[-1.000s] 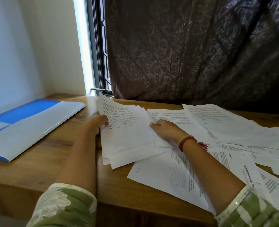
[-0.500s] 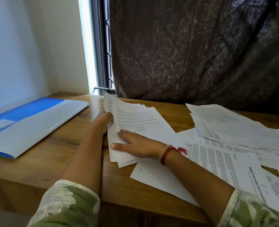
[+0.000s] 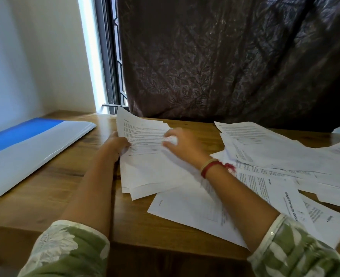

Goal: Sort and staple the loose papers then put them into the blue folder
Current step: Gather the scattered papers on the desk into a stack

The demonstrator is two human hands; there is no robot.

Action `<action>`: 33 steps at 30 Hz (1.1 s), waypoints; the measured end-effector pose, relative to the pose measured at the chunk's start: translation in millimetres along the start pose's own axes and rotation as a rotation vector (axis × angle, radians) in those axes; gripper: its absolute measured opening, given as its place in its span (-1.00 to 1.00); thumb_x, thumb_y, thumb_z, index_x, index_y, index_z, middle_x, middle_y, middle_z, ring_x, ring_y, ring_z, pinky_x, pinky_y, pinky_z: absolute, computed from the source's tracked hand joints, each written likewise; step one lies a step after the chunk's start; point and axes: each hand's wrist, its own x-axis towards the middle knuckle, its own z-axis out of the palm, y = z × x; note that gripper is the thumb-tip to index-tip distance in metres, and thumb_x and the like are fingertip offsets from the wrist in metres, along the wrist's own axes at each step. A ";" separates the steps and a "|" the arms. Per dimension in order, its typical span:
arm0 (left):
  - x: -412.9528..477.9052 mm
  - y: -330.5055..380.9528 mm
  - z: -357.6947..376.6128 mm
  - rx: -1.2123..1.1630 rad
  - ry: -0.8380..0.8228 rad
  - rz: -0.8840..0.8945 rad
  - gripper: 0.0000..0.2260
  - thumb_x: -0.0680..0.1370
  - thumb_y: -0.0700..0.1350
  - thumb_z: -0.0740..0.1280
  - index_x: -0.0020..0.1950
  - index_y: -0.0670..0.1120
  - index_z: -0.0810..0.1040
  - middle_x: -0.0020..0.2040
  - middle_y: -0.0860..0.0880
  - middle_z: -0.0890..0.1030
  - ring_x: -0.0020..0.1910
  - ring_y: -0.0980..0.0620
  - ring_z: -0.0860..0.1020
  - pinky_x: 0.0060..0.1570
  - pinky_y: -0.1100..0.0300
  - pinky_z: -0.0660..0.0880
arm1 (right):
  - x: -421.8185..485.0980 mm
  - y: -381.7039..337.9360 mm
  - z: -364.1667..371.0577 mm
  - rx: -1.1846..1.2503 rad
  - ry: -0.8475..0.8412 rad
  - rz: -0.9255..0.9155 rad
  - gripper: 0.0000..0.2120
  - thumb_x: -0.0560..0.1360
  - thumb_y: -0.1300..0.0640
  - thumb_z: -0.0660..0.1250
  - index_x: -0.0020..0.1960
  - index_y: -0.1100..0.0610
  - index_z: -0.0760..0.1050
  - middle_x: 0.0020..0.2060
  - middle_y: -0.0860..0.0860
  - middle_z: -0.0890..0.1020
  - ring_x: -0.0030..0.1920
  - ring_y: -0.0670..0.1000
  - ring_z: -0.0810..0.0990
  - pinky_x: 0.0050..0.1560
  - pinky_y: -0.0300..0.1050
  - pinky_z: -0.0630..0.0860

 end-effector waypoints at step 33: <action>-12.1 5.3 41.2 0.189 -0.068 -0.005 -0.61 0.59 -0.27 0.29 0.41 -0.15 0.34 0.21 -0.11 0.51 0.01 -0.08 0.49 -0.29 0.21 0.47 | -3.0 52.1 -39.0 -0.498 0.181 0.417 -0.77 0.59 0.08 0.27 0.19 0.13 0.53 0.10 0.09 0.63 0.04 0.09 0.60 0.05 -0.13 0.47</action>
